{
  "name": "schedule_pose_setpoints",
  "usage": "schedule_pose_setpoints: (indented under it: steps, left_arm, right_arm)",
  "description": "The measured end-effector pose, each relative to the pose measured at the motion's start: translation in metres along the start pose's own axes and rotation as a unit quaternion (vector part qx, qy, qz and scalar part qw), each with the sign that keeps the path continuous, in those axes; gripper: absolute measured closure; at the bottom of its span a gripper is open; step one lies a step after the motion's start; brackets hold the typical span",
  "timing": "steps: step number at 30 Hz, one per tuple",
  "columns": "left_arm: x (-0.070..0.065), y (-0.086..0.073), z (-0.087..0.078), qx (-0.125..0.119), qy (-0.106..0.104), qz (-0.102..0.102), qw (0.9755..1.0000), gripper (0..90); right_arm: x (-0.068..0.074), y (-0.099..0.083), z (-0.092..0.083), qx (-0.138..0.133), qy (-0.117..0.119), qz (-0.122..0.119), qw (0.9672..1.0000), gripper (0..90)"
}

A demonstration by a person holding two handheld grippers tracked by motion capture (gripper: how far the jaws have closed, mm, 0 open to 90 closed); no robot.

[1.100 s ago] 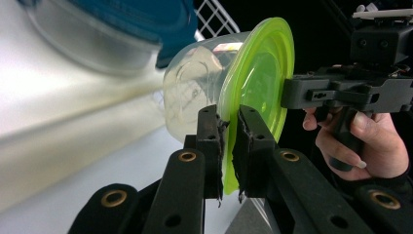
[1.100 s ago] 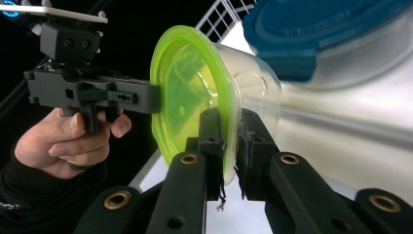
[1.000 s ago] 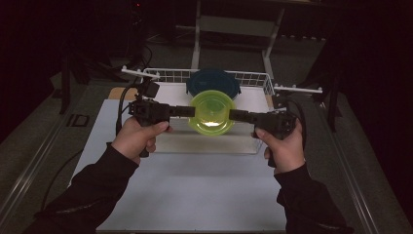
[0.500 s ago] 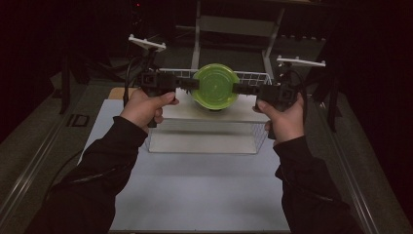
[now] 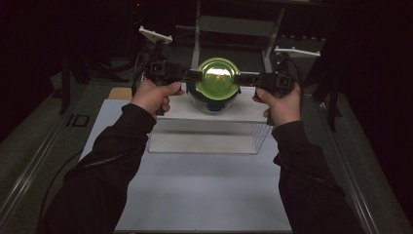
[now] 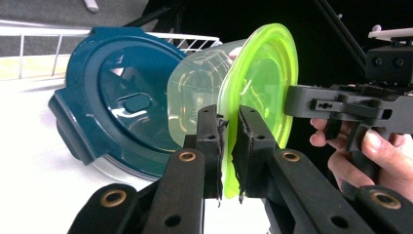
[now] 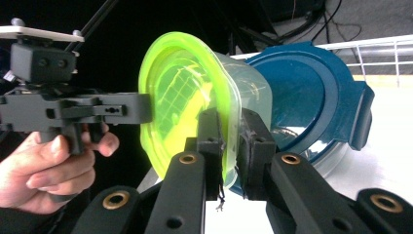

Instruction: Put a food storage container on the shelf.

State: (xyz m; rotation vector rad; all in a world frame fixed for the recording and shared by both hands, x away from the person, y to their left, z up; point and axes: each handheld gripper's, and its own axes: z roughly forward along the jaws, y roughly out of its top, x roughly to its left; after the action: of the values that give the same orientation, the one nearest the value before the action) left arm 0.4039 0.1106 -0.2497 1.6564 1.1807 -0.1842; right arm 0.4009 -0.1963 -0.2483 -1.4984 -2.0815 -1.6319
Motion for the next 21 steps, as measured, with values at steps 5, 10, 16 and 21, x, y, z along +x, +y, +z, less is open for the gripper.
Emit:
schedule_pose_setpoints:
  steps: [5, 10, 16, 21]
  left_arm:
    - [0.005, 0.002, 0.003, -0.004, -0.005, -0.007, 1.0000, 79.9]
    - [0.010, 0.006, 0.004, -0.007, -0.007, -0.016, 0.9998, 79.5]
    - [0.013, 0.008, 0.009, -0.019, -0.001, -0.027, 0.9995, 75.2]
    - [0.014, 0.010, 0.013, -0.027, 0.002, -0.031, 0.9992, 73.1]
  right_arm:
    - [-0.004, 0.006, 0.004, 0.011, 0.000, 0.008, 0.9999, 81.4]
    - [-0.004, 0.013, 0.008, 0.017, -0.008, 0.010, 0.9998, 80.5]
    - [-0.006, 0.017, 0.014, 0.017, -0.013, 0.024, 0.9995, 78.7]
    - [-0.009, 0.020, 0.018, 0.017, -0.024, 0.026, 0.9992, 73.6]
